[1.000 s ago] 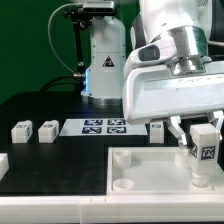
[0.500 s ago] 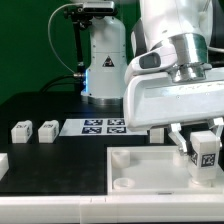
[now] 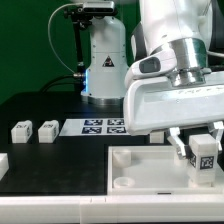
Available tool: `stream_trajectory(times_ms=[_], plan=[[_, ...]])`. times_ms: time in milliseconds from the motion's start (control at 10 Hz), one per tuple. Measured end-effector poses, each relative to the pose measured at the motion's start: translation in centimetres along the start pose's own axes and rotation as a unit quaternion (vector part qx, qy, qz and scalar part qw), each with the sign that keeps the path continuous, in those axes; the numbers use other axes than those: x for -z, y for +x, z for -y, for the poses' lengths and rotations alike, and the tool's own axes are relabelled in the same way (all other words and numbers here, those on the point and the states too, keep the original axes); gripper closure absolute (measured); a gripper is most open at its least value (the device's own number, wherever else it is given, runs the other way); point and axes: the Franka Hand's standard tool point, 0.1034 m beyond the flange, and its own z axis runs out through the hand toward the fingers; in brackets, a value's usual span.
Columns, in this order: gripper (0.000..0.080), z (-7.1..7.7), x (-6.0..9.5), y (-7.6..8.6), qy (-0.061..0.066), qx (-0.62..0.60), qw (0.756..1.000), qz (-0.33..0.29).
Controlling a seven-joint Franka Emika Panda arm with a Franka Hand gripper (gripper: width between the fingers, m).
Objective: Assemble one leg
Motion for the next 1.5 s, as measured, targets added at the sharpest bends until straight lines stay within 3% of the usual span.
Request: stream_trajectory(times_ms=[200,300,700,900,1100,1500], plan=[[0.0196,0.0,0.0,0.0,0.0,0.0,1.0,0.0],[0.0164,0.0,0.0,-0.1,0.0,0.0,1.0,0.001],[0.0151,0.0,0.0,0.0,0.0,0.0,1.0,0.001],[0.0151,-0.7,1.7,1.8,0.0,-0.002,1.0,0.014],[0.0151,-0.8,1.7,2.6,0.004,-0.004,0.999,0.041],[0.0151,0.2,1.5,2.6,0.039,-0.014,0.969,0.244]])
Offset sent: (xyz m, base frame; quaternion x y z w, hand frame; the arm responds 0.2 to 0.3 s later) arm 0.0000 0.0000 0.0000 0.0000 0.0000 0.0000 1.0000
